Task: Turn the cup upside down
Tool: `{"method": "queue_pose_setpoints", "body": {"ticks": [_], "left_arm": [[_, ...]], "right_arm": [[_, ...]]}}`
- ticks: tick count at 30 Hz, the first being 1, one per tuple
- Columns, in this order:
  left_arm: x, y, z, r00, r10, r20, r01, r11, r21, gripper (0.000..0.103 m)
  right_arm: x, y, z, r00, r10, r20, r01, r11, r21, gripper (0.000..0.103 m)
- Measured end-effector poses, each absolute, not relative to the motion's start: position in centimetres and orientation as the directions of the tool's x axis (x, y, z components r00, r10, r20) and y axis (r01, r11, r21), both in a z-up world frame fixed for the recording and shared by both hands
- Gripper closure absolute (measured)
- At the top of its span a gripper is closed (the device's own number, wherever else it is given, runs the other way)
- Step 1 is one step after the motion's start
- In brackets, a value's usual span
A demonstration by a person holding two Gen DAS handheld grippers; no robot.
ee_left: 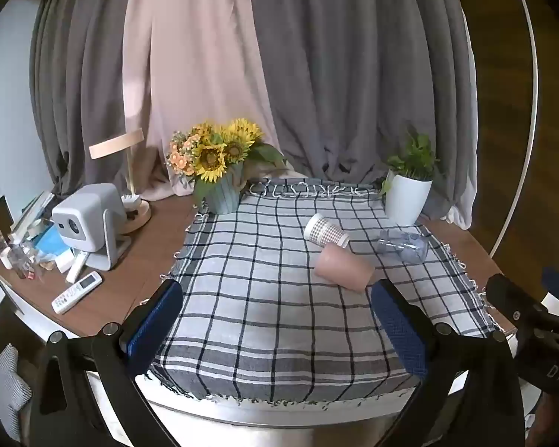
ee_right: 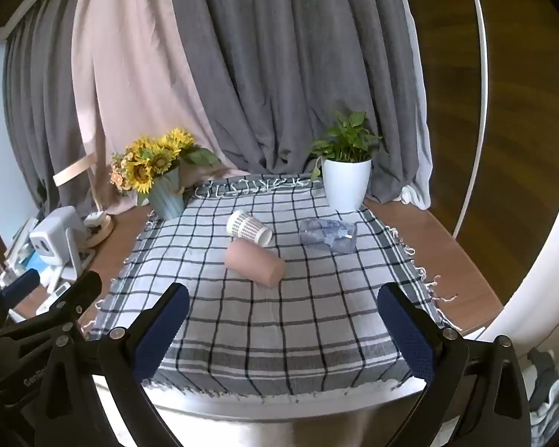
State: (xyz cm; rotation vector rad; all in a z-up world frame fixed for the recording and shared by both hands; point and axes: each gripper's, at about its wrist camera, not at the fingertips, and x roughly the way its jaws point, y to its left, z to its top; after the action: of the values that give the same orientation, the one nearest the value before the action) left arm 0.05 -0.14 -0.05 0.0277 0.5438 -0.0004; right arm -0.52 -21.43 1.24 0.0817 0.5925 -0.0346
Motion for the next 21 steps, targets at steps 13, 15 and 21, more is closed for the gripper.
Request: {"method": "queue_pose_setpoints", "body": {"ticks": [13, 15, 21], "left_arm": [[-1.0, -0.3, 0.8, 0.875, 0.006, -0.484, 0.007, 1.0, 0.024, 0.0], [-1.0, -0.5, 0.9, 0.875, 0.011, -0.483, 0.003, 1.0, 0.029, 0.0], [-1.4, -0.6, 1.3, 0.879, 0.007, -0.476, 0.008, 1.0, 0.03, 0.0]], "right_arm": [[-0.9, -22.4, 1.9, 0.841, 0.0, -0.541, 0.059, 0.994, 0.091, 0.001], [-0.9, -22.5, 1.8, 0.842, 0.004, -0.54, 0.056, 0.994, 0.096, 0.001], [-1.2, -22.4, 1.8, 0.844, 0.005, -0.536, 0.061, 0.993, 0.106, 0.001]]}}
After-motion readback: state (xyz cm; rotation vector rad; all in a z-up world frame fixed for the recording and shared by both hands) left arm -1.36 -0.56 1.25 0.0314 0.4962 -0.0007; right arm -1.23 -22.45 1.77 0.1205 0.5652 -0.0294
